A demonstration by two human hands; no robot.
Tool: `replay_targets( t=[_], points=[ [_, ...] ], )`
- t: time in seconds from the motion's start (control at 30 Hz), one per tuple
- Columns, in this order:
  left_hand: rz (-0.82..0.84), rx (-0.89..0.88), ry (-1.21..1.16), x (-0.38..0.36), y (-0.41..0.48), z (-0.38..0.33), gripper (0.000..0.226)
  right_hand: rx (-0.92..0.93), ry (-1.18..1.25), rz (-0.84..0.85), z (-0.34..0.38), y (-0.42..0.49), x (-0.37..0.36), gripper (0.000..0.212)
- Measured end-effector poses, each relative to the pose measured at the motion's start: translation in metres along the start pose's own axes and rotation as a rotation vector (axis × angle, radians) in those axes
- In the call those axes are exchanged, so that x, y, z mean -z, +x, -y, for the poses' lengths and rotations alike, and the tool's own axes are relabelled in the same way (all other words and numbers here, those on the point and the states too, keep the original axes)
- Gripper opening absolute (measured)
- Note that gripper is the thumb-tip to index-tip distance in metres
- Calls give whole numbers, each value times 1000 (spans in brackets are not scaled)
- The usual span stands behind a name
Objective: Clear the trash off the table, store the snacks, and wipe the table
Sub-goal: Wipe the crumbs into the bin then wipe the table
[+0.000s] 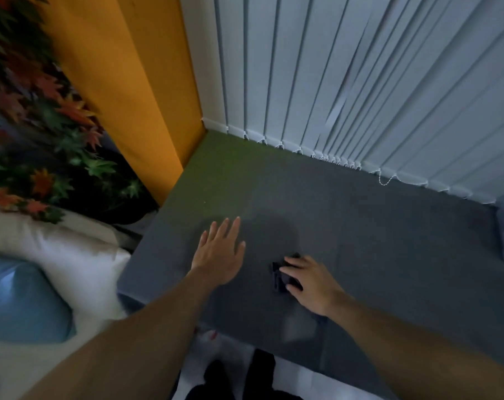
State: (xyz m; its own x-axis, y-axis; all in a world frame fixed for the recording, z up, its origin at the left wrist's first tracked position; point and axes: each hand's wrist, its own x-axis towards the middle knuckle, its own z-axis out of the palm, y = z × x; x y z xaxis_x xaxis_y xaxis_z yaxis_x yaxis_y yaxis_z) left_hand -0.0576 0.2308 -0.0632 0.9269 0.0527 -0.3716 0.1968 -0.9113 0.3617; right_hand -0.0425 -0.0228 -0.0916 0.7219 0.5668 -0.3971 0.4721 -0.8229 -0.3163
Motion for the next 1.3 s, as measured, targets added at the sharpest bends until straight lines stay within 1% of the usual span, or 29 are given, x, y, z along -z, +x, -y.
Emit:
replay_targets(
  t=[0.13, 0.3, 0.37, 0.43, 0.5, 0.57, 0.63, 0.7, 0.77, 0.83, 0.9, 0.97, 1.03, 1.1, 1.2, 1.23, 1.27, 1.3],
  points=[
    [-5, 54, -9, 4, 12, 24, 64, 63, 96, -115, 1, 24, -2, 37],
    [-35, 115, -33, 17, 27, 63, 64, 74, 286, -400, 29, 86, 19, 27],
    [-59, 140, -29, 21, 34, 78, 63, 36, 394, -488, 50, 119, 33, 28],
    [-91, 157, -1, 25, 42, 94, 63, 18, 428, -557, 65, 149, 43, 35],
    [-125, 169, 35, 28, 52, 108, 63, 9, 313, -518, 72, 170, 40, 48],
    [-158, 180, 66, 30, 64, 122, 63, -18, 159, -417, 73, 183, 30, 59],
    [-186, 191, 84, 29, 78, 134, 62, -53, 68, -354, 75, 191, 15, 64],
    [-186, 200, 81, 24, 93, 145, 61, -86, 21, -382, 77, 197, 5, 62],
    [-197, 195, 71, 14, 103, 154, 59, -89, -4, -446, 77, 203, -4, 54],
    [-256, 184, 95, 6, 101, 157, 58, -35, 6, -511, 72, 207, -5, 46],
    [-275, 191, 112, 1, 100, 159, 60, 31, 31, -560, 63, 218, -3, 40],
    [-286, 190, 118, -2, 102, 160, 61, 47, 38, -615, 54, 239, 6, 38],
    [-300, 189, 110, -2, 104, 160, 60, 13, 57, -667, 46, 268, 20, 36],
    [-308, 187, 112, -2, 104, 161, 60, -58, 78, -701, 41, 299, 37, 36],
    [-314, 178, 122, -4, 104, 162, 60, -137, 113, -707, 44, 339, 56, 37],
    [-313, 174, 122, -4, 105, 163, 59, -124, 137, -707, 50, 346, 57, 37],
    [-311, 172, 121, -4, 105, 163, 59, -73, 162, -705, 59, 348, 54, 36],
    [-312, 172, 124, -5, 105, 164, 59, 18, 174, -696, 68, 345, 48, 35]
  ],
)
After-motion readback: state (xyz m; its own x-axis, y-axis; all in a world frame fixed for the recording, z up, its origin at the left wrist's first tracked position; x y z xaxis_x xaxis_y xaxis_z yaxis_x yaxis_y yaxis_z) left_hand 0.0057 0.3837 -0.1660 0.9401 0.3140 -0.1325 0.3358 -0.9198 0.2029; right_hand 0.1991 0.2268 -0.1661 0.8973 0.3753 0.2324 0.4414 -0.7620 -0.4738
